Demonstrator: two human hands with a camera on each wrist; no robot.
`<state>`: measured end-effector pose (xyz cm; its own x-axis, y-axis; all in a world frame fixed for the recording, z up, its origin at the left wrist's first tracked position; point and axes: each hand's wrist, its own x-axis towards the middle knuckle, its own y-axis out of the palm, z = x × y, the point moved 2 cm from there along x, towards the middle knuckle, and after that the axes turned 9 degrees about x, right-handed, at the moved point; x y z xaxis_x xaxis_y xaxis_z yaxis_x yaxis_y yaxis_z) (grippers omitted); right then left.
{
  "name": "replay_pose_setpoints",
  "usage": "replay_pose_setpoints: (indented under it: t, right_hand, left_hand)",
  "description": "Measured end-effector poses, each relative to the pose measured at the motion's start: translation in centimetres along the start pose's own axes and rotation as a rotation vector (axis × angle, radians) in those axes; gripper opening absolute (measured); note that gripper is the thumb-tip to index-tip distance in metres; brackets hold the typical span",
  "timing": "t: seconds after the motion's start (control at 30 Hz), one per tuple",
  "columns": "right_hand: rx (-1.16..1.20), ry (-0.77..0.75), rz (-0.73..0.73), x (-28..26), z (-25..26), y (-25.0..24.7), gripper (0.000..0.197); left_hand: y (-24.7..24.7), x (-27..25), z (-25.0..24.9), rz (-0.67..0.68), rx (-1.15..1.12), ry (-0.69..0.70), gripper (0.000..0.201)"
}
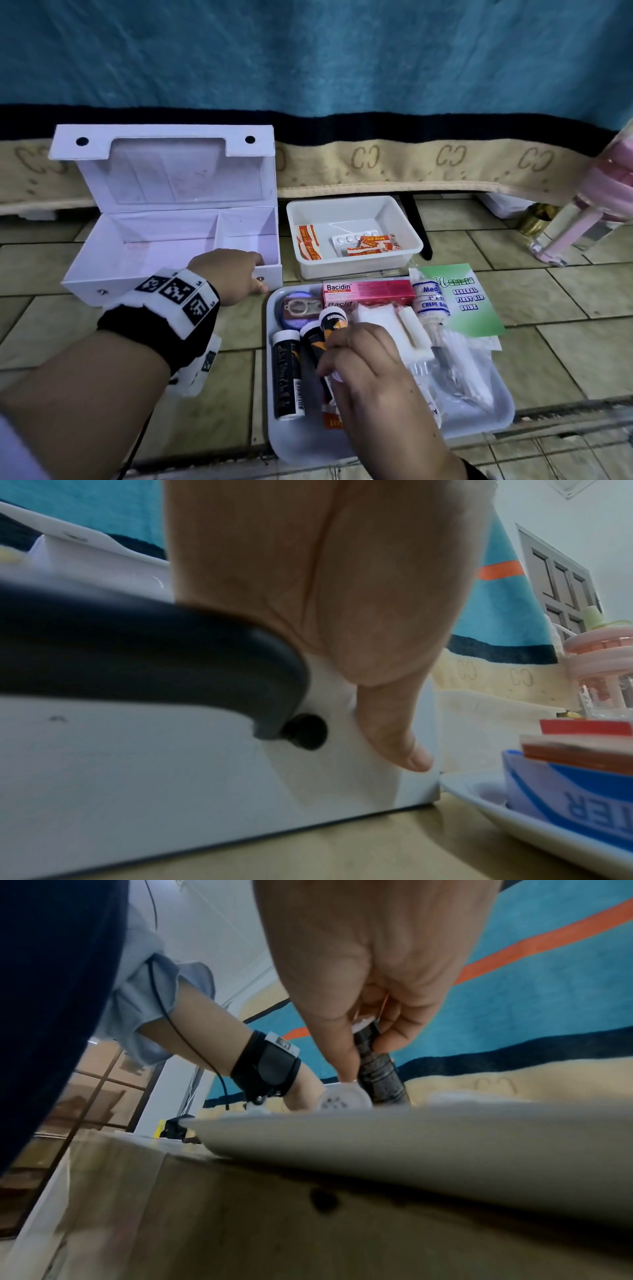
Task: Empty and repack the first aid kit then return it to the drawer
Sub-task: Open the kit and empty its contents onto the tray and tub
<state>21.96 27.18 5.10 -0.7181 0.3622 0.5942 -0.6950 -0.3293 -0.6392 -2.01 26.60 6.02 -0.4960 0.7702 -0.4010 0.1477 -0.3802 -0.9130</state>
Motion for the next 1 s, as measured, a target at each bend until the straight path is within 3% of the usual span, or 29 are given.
replay_pose_setpoints:
  t: [0.23,0.33,0.43,0.5,0.6,0.83,0.9,1.0]
  right_hand:
    - [-0.057,0.053,0.022,-1.0,-0.8,0.3,0.016]
    - [0.002,0.133,0.025,-1.4,-0.9,0.6,0.008]
    - [0.019,0.110,0.036,-2.0,-1.2,1.0,0.015]
    - [-0.036,0.076,0.083,-2.3,-1.3,1.4,0.031]
    - [-0.065,0.204,0.111,-2.3,-1.6,1.4,0.050]
    - [-0.068,0.329,0.282,-1.2,-1.4,0.1,0.022]
    - [-0.076,0.377,0.261,0.5,-1.2,-1.7,0.012]
    - [-0.157,0.397,0.287,4.8,-2.1,-4.8,0.014]
  left_hand:
    - [0.0,0.0,-0.1,-0.002,-0.001,-0.001,0.045]
    - [0.0,0.0,0.0,-0.002,0.001,-0.003,0.045]
    - [0.0,0.0,0.0,-0.003,0.001,-0.005,0.046]
    - [0.0,0.0,0.0,-0.004,0.002,-0.005,0.046]
    - [0.0,-0.1,0.0,-0.007,0.001,-0.003,0.046]
    - [-0.1,-0.2,-0.1,-0.005,0.005,0.000,0.046]
    - [-0.1,-0.2,-0.1,-0.002,0.005,0.005,0.046]
    - [-0.2,-0.2,-0.1,0.001,0.006,0.011,0.046]
